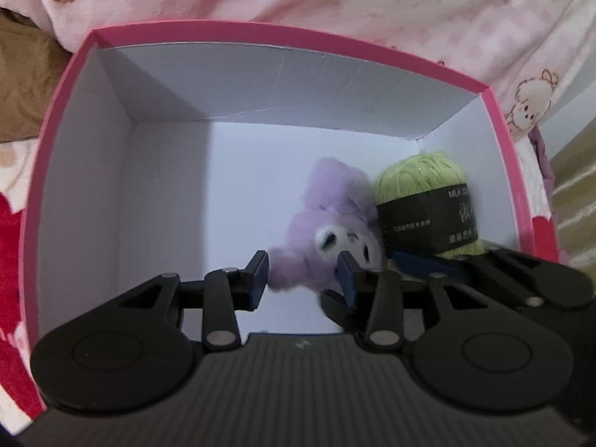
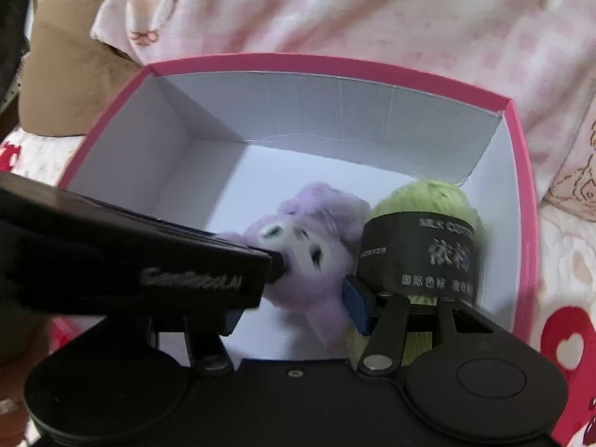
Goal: Organize objects
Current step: 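Lower the plush toy into the pink box beside the yarn and release, then move both grippers down to the gold-capped foundation bottle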
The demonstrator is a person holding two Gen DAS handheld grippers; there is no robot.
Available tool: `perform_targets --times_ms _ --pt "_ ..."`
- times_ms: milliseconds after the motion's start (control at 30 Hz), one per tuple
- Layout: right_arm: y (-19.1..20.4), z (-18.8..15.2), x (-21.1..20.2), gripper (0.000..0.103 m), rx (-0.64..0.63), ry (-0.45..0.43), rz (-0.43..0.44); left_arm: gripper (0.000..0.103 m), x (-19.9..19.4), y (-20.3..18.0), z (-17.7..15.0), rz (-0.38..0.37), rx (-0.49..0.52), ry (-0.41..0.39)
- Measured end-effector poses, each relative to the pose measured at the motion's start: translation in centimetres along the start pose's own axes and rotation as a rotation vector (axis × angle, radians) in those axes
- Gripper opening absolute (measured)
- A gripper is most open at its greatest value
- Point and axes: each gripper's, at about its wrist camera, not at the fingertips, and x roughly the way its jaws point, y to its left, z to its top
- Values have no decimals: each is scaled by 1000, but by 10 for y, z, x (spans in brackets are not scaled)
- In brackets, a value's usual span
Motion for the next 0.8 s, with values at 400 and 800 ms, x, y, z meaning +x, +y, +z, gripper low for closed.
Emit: perform_targets --times_ms 400,800 --pt "8 -49 -117 69 30 -139 15 58 -102 -11 -24 -28 148 -49" --pt "33 -90 -207 79 28 -191 81 67 -173 -18 -75 -18 304 -16"
